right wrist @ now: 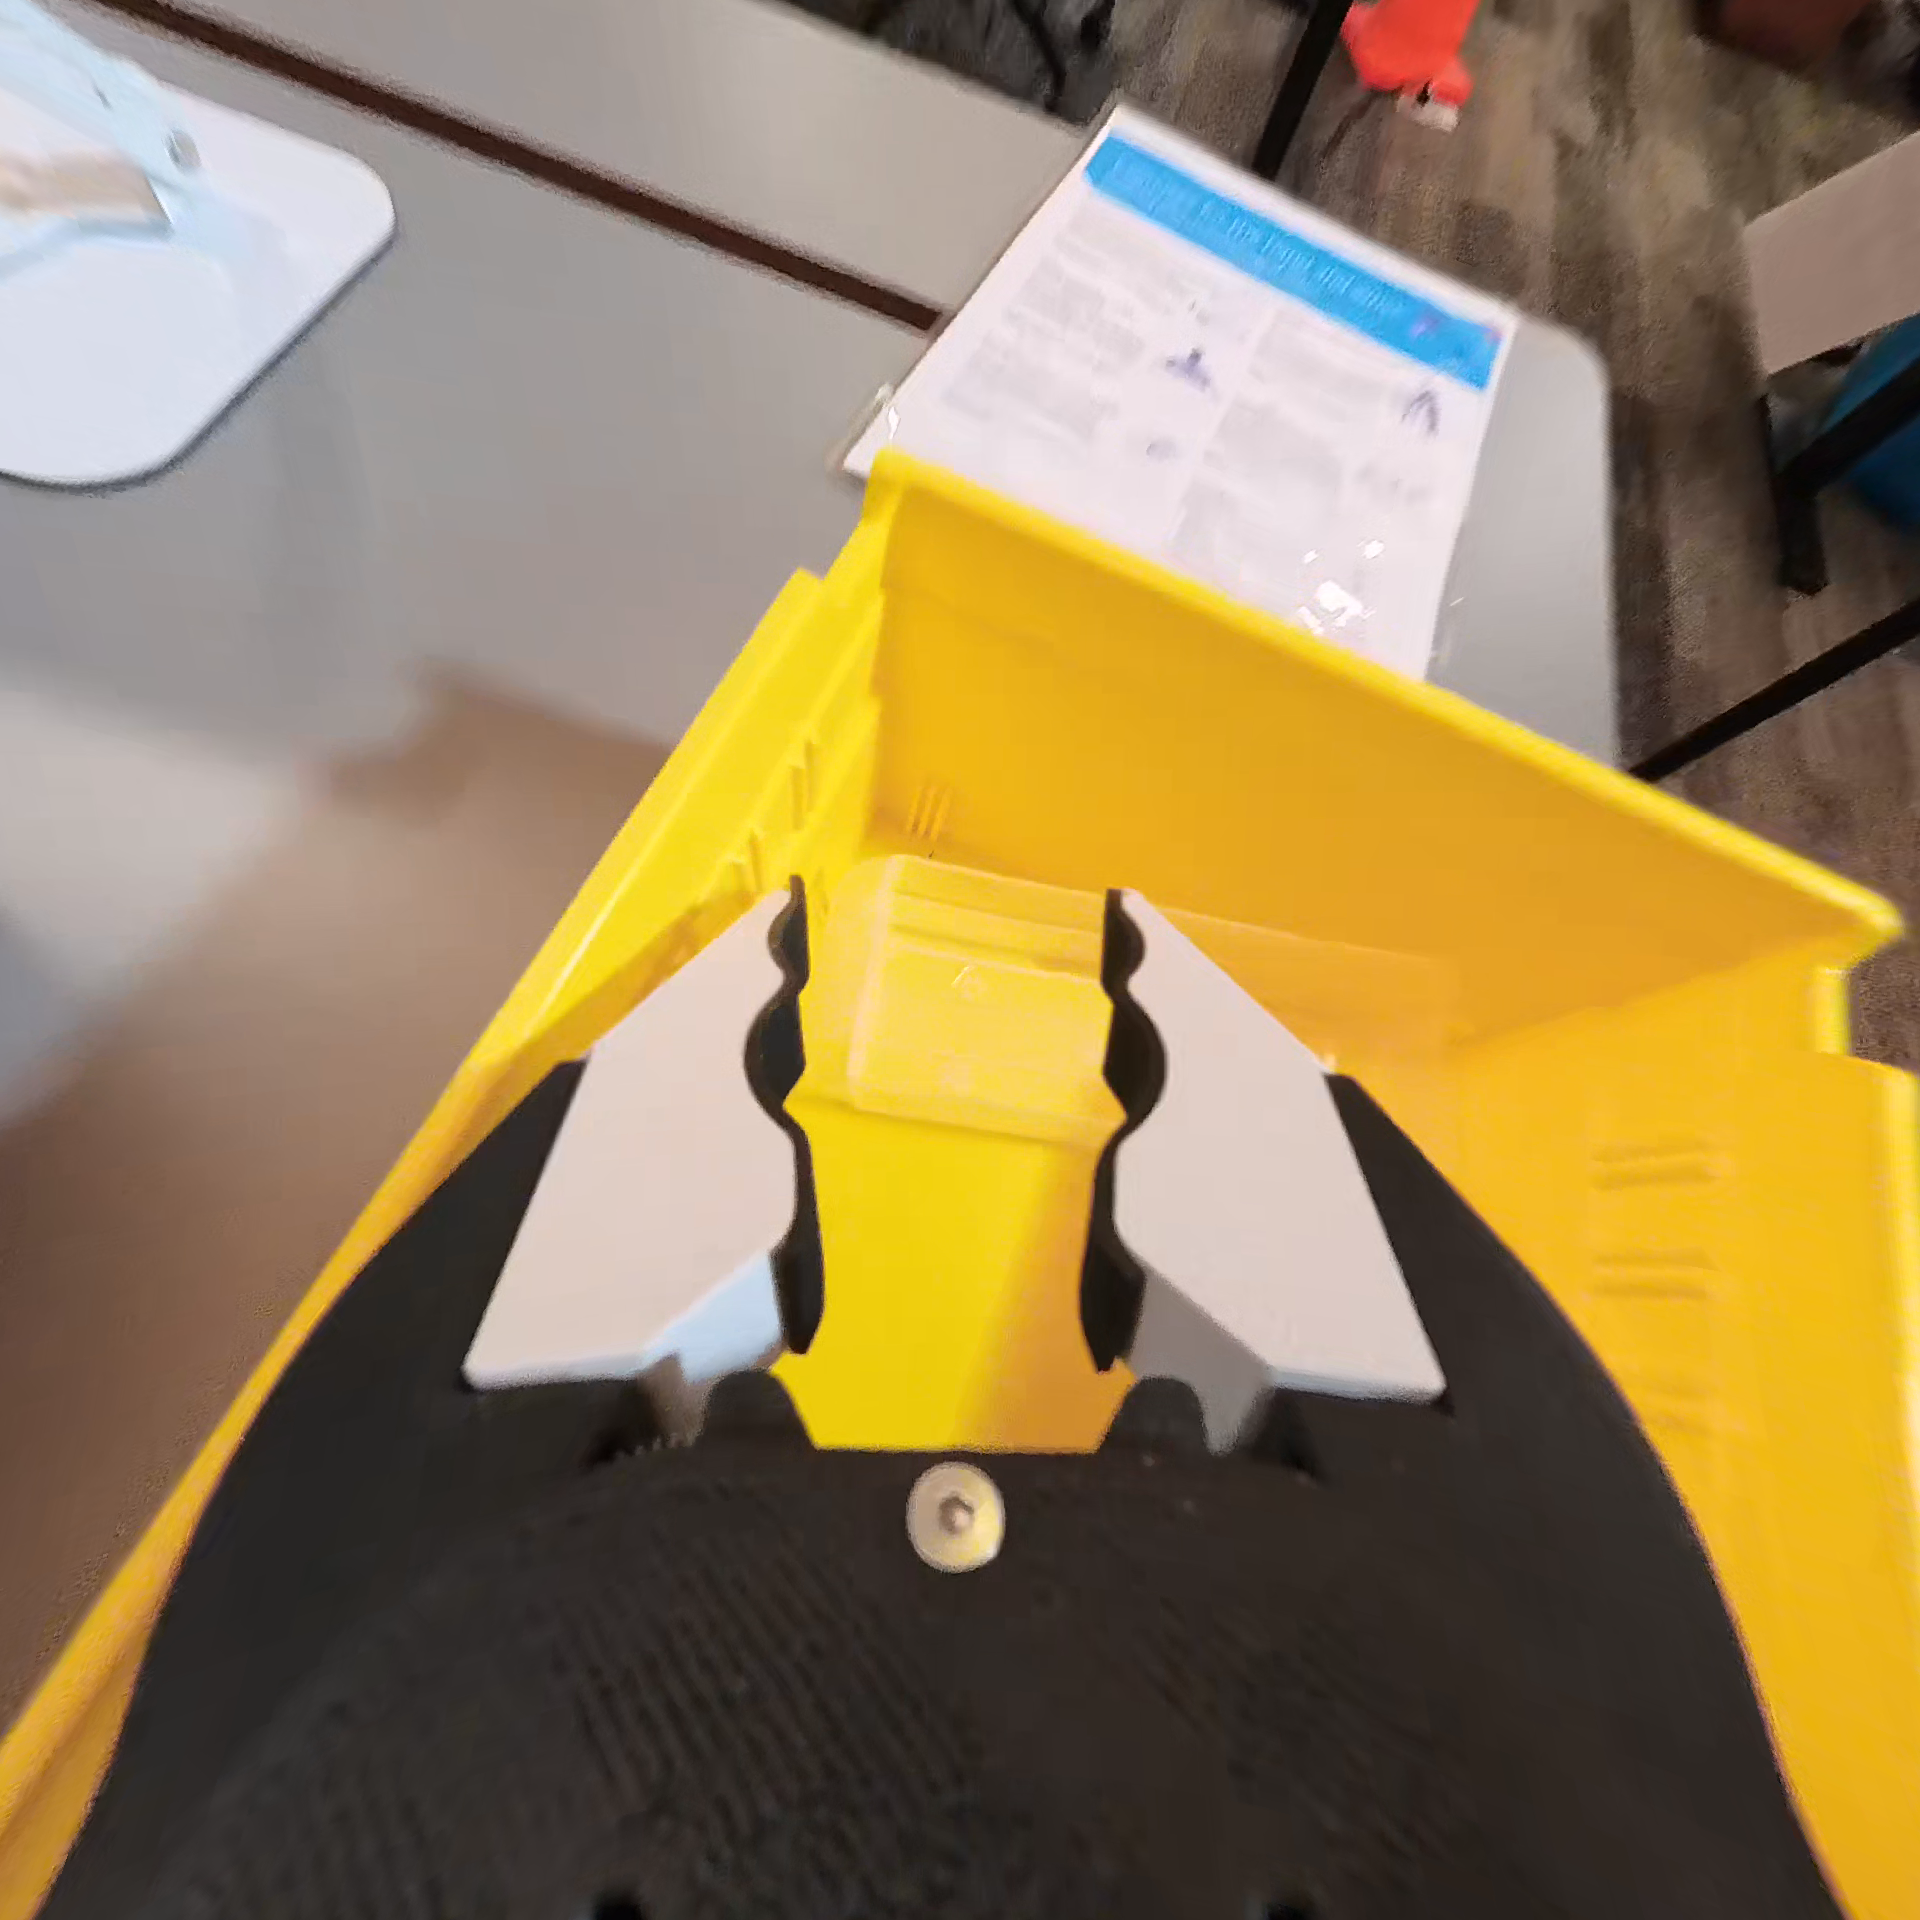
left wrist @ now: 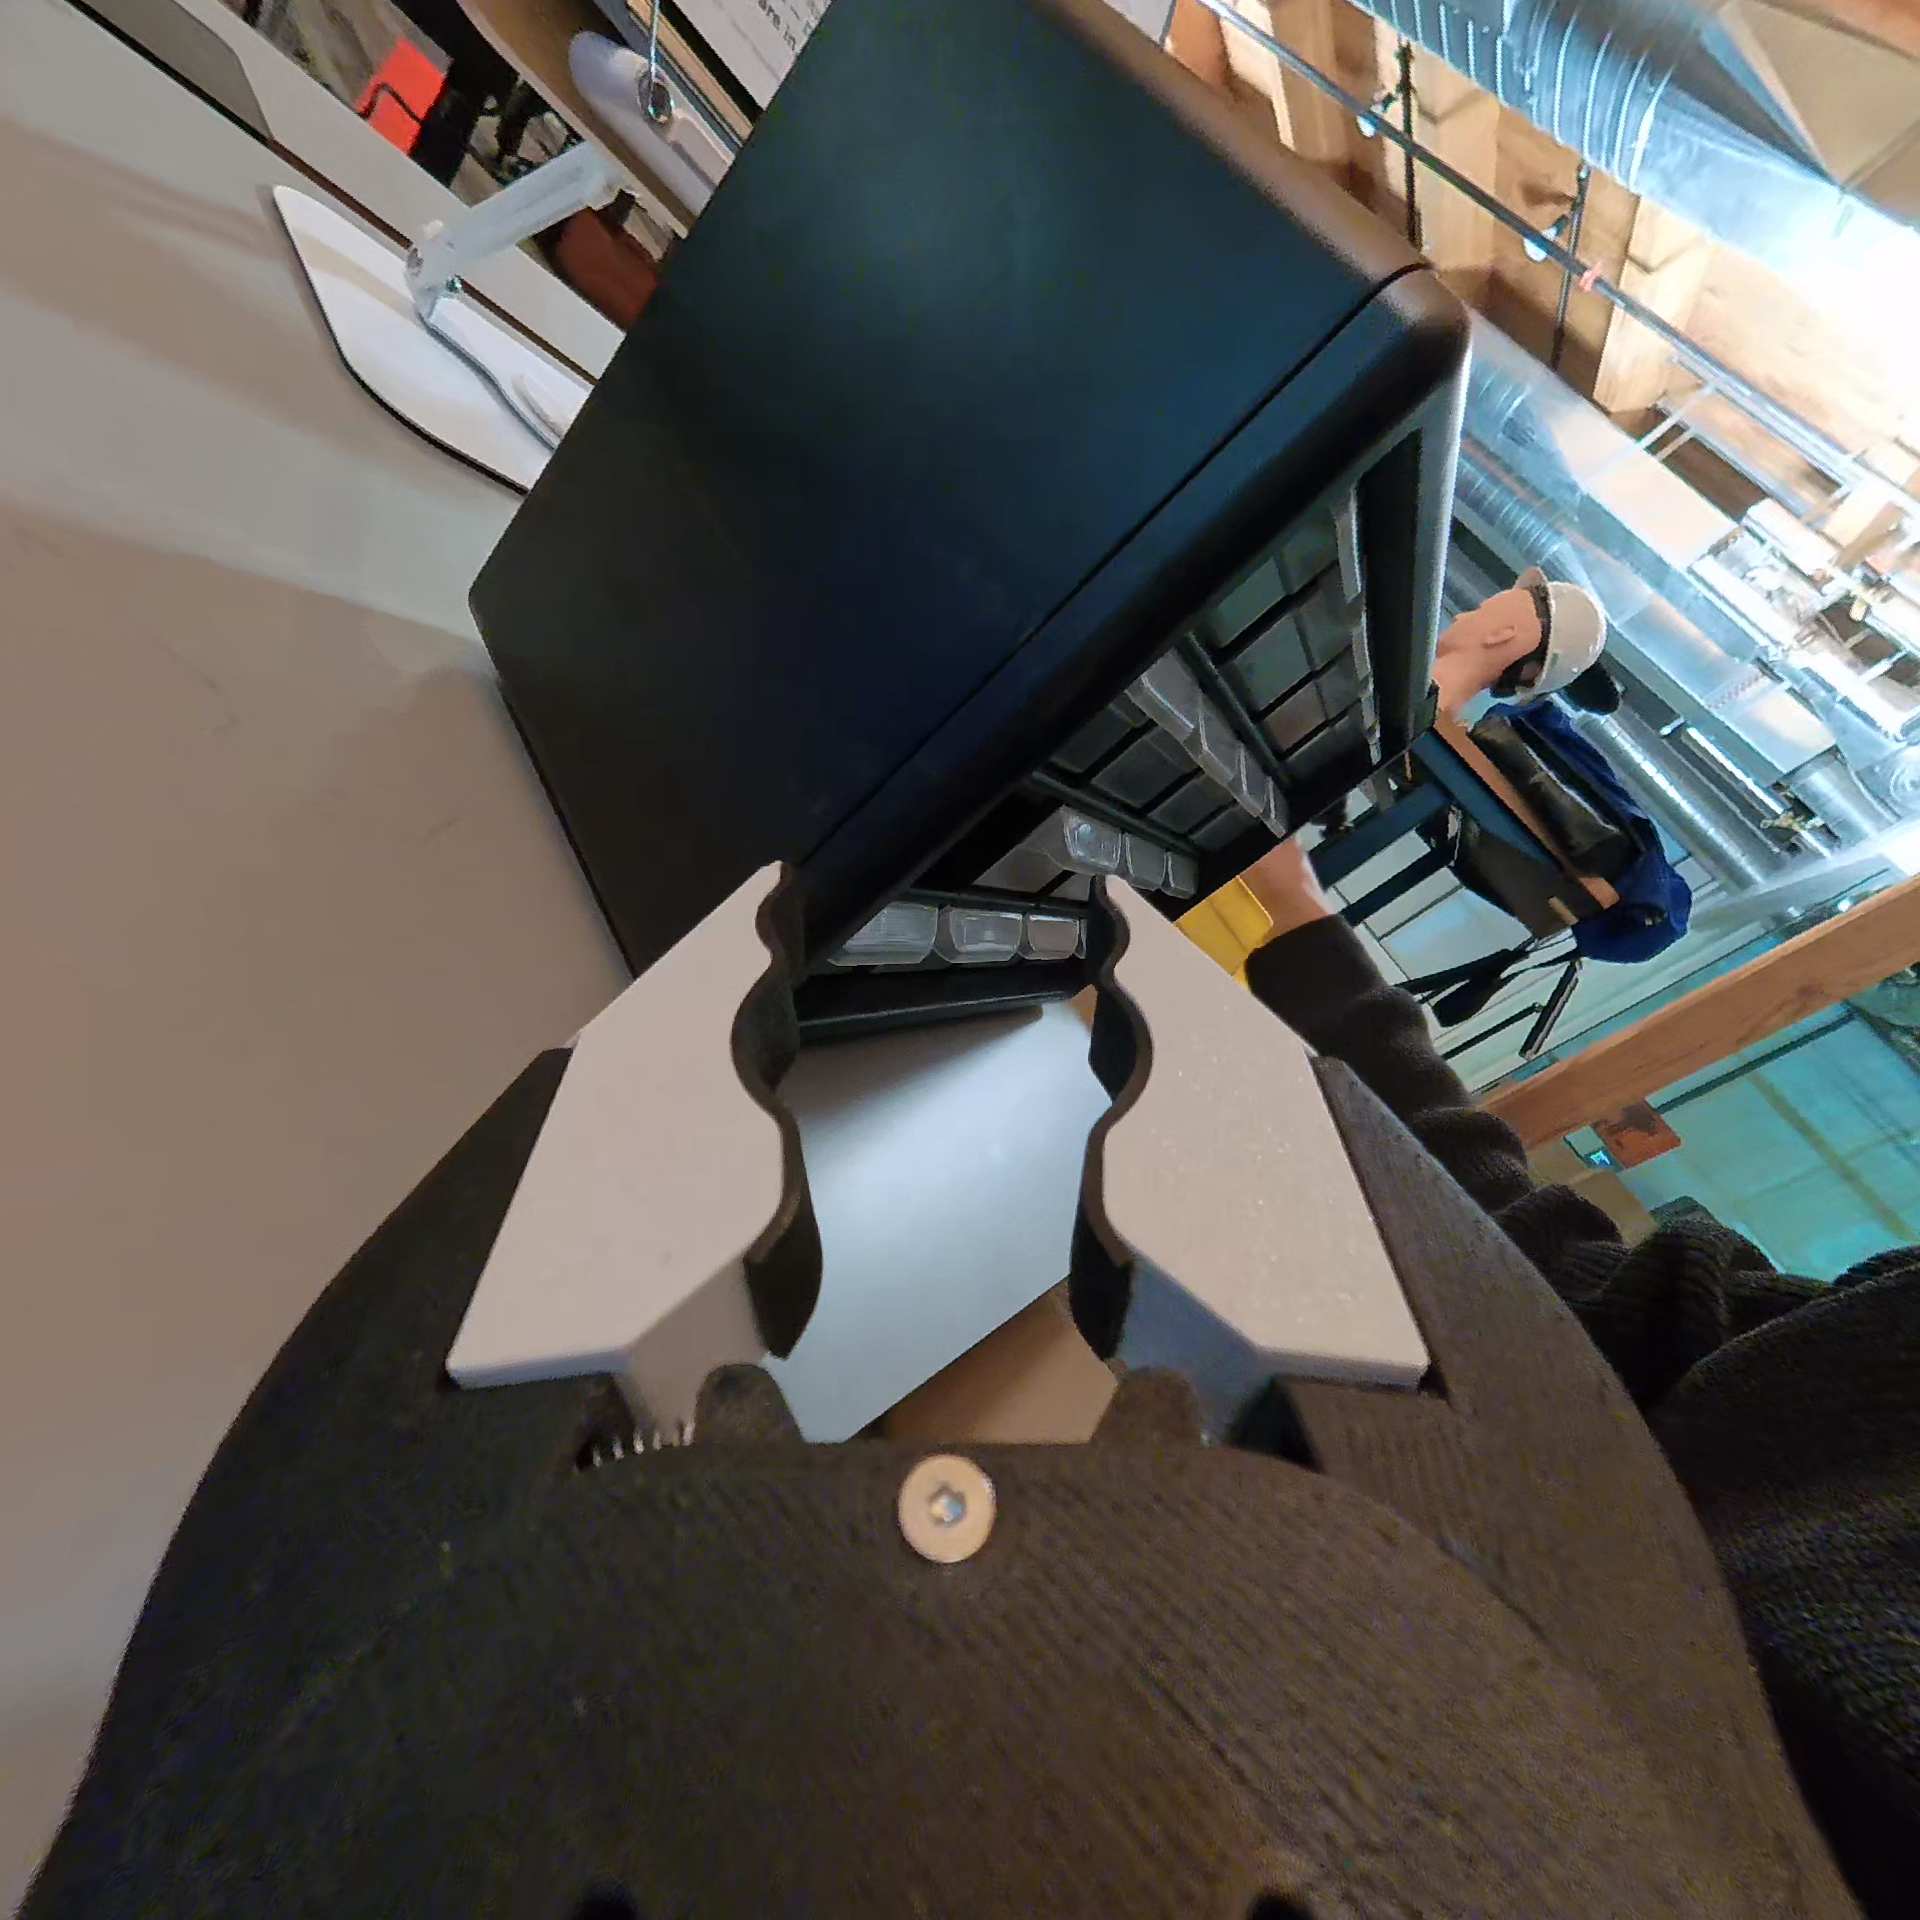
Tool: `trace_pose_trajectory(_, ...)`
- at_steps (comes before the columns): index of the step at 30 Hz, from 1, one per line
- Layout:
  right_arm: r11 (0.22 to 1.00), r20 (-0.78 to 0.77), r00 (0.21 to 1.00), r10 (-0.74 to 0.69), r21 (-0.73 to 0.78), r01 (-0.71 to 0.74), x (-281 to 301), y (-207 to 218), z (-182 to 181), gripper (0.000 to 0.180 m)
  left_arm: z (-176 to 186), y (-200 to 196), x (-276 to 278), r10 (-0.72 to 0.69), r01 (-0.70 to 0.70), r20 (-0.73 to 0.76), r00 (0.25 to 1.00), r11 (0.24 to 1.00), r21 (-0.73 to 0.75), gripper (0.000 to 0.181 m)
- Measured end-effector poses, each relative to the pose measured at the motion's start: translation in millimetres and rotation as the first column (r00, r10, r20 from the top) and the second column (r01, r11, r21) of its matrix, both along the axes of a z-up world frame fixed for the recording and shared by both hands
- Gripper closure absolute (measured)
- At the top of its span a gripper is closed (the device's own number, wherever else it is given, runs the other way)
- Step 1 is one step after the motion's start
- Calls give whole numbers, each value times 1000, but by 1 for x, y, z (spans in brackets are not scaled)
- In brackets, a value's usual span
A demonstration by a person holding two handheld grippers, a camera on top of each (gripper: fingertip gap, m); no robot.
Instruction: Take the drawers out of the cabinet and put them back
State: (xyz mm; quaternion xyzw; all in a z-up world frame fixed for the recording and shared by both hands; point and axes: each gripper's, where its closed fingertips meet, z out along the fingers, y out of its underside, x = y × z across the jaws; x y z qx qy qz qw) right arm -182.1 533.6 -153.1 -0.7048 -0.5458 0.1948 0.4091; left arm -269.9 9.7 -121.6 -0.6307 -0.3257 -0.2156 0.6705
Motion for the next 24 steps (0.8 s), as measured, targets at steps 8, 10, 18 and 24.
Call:
trace_pose_trajectory(8,992,96,995,-14,-126,26,48,-5,7,159,0,3,3,-13,13,-3,1000,1000,-2,128)
trace_pose_trajectory(10,977,187,982,28,-214,13,55,-15,-21,166,0,3,3,-14,14,-4,1000,1000,-3,128)
trace_pose_trajectory(18,995,244,967,-74,88,54,34,13,-41,162,-1,7,5,-17,17,-23,1000,1000,-18,128)
trace_pose_trajectory(24,992,160,980,-121,53,113,36,17,-22,157,1,5,5,-13,13,-32,999,1000,-17,128)
